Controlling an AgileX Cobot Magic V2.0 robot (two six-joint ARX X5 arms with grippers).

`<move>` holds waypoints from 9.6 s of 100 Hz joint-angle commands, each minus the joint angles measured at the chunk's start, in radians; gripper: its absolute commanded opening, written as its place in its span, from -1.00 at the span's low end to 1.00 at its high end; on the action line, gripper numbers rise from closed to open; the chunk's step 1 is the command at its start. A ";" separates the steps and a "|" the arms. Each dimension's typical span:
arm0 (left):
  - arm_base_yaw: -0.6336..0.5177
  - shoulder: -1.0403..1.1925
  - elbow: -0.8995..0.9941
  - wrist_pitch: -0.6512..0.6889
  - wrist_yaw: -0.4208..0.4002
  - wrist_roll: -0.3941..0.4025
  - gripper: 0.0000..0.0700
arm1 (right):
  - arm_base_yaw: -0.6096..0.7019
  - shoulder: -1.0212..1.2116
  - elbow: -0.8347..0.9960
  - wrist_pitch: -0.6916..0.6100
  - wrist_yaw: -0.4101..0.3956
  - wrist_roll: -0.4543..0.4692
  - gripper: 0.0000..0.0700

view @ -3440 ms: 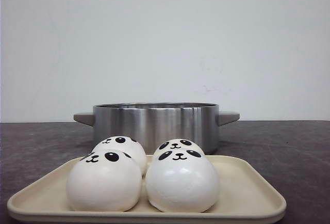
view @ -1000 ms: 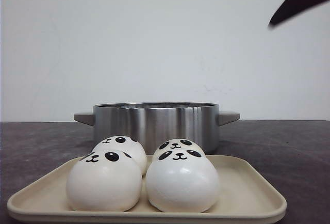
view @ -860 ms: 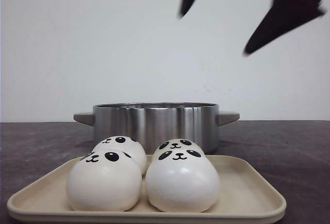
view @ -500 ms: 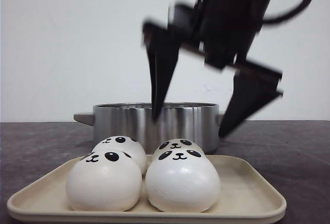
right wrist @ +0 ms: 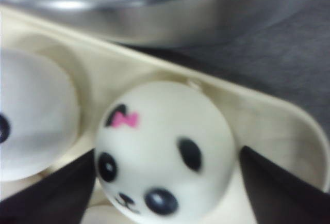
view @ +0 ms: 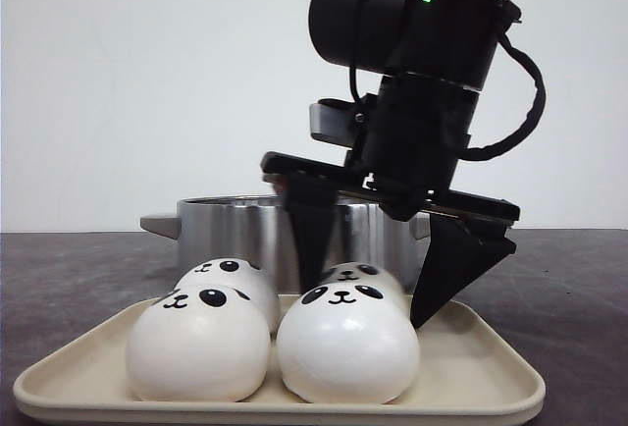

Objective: Steam buns
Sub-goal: 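Lower the right gripper onto the farther panda bun and close it, then lift the panda bun with the right gripper and carry it over the pot, then lower the bun into the pot, open the right gripper, withdraw, then lower the left gripper onto the farther remaining panda bun and grasp it, then lift the bun with the left gripper and move it over the pot, then lower the bun into the pot, open the left gripper, withdraw, then lower the right gripper onto the near panda bun beside it and grasp, then lift the bun with the right gripper and carry it over the pot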

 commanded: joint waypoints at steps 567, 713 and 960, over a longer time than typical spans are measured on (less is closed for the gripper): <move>-0.132 1.135 0.551 0.320 -0.191 -0.129 -0.97 | 0.074 -0.566 0.686 -0.291 0.317 -0.356 -0.99; -0.034 0.776 0.615 0.083 -0.096 -0.148 0.80 | 0.056 -0.412 0.463 -0.555 0.279 -0.176 -0.99; -0.034 0.179 0.615 -0.223 -0.240 -0.090 0.80 | -0.074 0.250 0.733 -0.391 0.130 -0.308 -0.99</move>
